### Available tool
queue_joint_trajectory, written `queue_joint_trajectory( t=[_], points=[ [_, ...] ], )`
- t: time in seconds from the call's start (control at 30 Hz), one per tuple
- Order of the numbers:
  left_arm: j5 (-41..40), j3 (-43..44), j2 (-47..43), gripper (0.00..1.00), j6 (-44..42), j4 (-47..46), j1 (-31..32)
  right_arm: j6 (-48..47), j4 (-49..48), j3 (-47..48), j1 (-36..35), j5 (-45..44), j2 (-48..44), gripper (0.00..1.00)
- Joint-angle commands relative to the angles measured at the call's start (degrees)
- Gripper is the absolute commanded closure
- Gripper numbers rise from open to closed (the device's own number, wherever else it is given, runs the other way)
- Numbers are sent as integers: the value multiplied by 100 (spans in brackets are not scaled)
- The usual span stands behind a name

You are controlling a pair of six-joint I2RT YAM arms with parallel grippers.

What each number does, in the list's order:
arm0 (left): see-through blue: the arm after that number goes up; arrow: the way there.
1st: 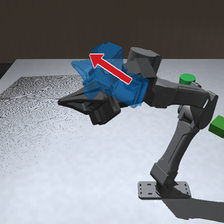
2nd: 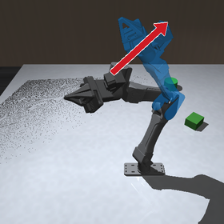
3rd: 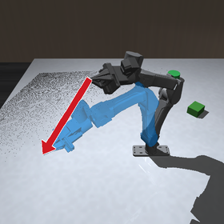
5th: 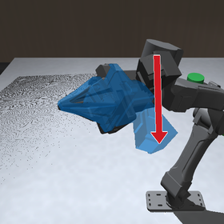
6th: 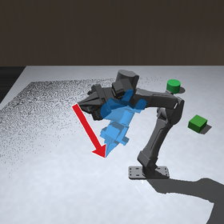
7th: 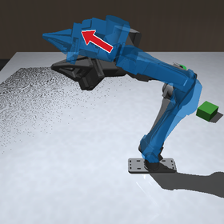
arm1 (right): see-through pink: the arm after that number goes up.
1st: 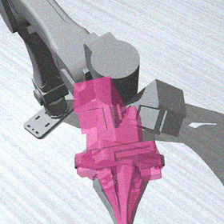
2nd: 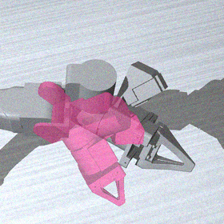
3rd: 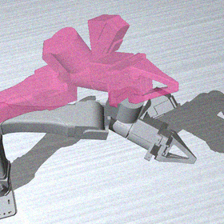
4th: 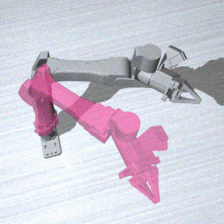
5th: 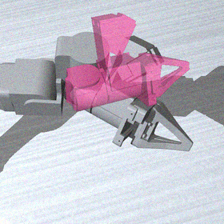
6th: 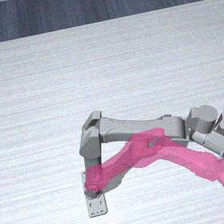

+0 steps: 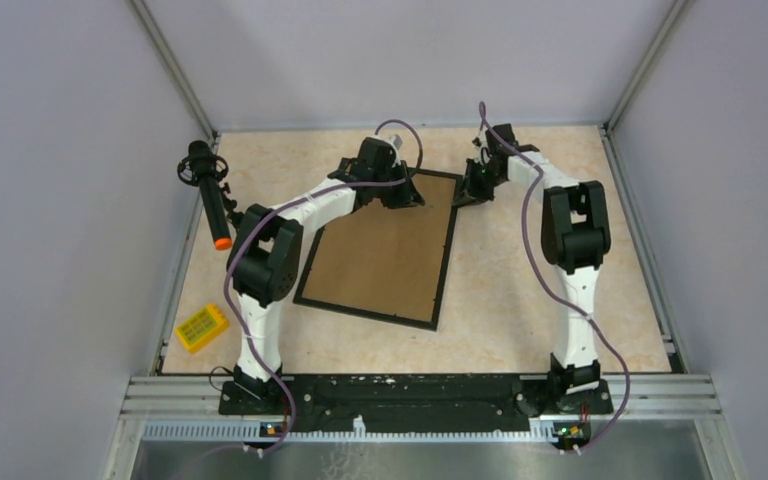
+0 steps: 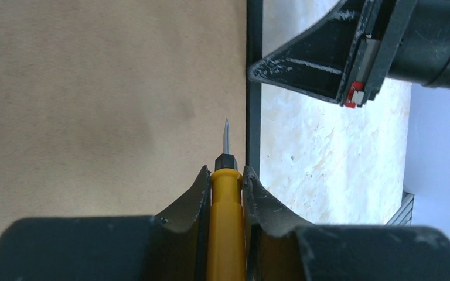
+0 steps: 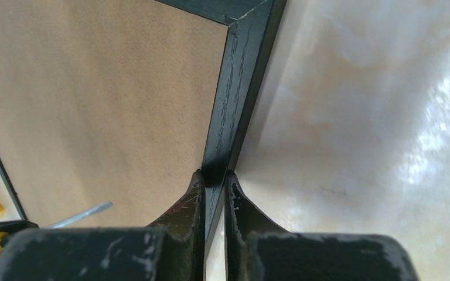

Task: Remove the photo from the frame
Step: Adjust the photo frame item on the photo frame, then release the photo frame item from the photo frame.

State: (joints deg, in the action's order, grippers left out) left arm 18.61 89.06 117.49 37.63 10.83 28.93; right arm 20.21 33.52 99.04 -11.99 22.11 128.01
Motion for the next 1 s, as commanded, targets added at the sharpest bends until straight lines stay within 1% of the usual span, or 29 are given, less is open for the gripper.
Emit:
queue_joint_trajectory(
  t=[0.0,0.07,0.1,0.23,0.33,0.47,0.63,0.73,0.83,0.97],
  points=[
    [177,-60,-486,100,67,-359,-20,-371,262,593,-44,166,438,86],
    [192,-108,-534,100,68,-377,-21,-326,195,553,-17,171,274,68],
    [193,-134,-565,100,55,-382,-23,-296,121,457,0,198,149,63],
    [228,-318,-713,100,25,-382,-36,-230,-35,-147,12,195,-401,54],
    [378,-599,-851,100,95,-473,-32,-175,-157,-658,12,249,-794,53],
    [825,-1073,-901,100,149,-733,-19,-56,-382,-1398,6,422,-1244,53],
    [1372,-1613,-947,100,10,-1317,-30,-145,-707,-2137,-3,588,-1693,54],
    [1548,-1772,-926,100,-20,-1469,-28,-263,-768,-2359,2,791,-1683,56],
    [1668,-1928,-888,100,-108,-1639,-35,-336,-803,-2473,-4,1086,-1546,62],
    [1843,-1987,-763,100,-98,-1764,-37,-346,-943,-2629,-53,1196,-1445,66]
  ],
)
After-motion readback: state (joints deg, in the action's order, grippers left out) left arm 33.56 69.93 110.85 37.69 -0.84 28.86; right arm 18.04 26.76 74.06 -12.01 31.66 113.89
